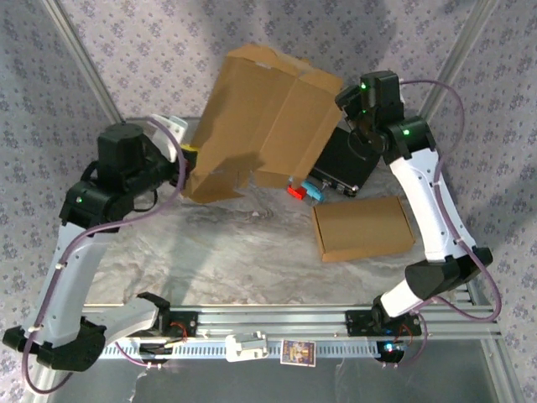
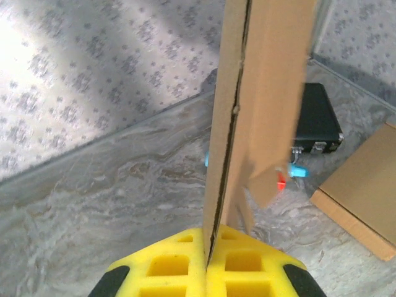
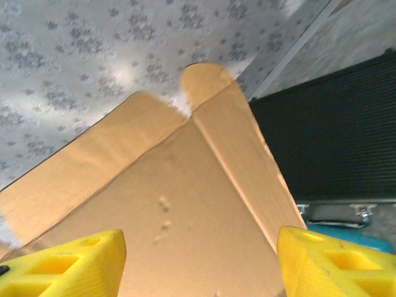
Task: Fold the paper box
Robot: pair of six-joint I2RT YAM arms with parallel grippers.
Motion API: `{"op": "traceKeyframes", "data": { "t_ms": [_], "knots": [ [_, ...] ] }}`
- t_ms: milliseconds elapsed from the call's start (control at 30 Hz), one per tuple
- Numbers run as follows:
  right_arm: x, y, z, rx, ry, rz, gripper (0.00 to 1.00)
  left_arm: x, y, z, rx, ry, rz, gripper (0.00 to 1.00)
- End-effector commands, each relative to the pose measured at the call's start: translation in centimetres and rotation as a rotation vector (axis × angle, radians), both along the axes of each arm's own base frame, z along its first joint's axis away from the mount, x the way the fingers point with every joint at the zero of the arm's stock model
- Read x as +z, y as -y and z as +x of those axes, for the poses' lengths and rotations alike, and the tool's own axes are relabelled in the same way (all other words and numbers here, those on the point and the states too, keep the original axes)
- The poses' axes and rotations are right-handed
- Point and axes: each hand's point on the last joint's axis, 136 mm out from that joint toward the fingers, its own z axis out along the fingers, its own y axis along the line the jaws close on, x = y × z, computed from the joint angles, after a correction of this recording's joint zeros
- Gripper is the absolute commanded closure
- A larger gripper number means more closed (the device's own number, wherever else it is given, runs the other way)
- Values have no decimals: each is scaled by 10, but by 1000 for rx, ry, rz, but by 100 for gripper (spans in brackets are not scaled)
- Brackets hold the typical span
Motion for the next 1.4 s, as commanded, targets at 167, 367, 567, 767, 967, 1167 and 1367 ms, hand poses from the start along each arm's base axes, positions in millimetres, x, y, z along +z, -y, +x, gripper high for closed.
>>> {"op": "traceKeyframes", "data": {
  "t_ms": [167, 367, 567, 767, 967, 1167, 1367],
  "knots": [
    [-12, 4, -19, -7, -73, -75, 33, -86, -51, 35, 233, -296, 206, 100],
    [-52, -66, -21, 171, -159, -17, 34, -135, -71, 58, 285, -338, 416, 100],
    [-74, -156, -27, 331, -221, 148, 36, -137, -45, 70, 147, -223, 495, 100],
    [-80, -221, -8, 410, -230, 281, 36, -155, -30, 65, 32, -240, 579, 100],
    [-67, -244, -3, 437, -213, 289, 36, -162, -18, 61, 4, -242, 615, 100],
    [-84, -252, 0, 432, -255, 301, 41, -162, -9, 62, -20, -220, 651, 100],
    [-95, -263, 3, 457, -298, 282, 53, -165, 0, 64, -45, -209, 686, 100]
  ]
}}
